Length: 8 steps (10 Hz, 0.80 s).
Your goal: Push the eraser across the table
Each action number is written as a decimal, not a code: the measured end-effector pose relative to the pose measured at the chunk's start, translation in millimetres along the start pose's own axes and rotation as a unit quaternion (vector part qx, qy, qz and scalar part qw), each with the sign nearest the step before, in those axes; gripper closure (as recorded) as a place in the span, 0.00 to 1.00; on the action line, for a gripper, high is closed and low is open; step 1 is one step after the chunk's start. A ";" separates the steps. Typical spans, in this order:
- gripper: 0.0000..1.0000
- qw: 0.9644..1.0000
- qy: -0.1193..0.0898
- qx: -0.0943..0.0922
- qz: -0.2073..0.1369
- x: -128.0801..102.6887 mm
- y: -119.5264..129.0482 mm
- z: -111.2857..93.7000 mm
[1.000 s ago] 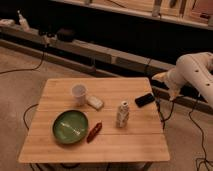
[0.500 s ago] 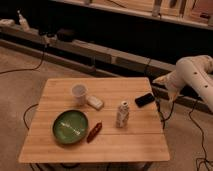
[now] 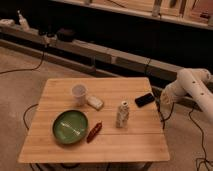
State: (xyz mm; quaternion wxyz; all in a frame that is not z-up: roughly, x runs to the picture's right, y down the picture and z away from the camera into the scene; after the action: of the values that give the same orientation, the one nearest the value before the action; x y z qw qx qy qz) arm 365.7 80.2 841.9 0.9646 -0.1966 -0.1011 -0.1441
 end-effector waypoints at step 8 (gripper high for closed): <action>1.00 0.993 0.060 0.071 -0.068 40.1 -27.1 65.9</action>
State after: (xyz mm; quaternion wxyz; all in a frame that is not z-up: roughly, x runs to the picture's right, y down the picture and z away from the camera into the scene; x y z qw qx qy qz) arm 385.6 73.7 921.0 0.9685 -0.1108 -0.0663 -0.2130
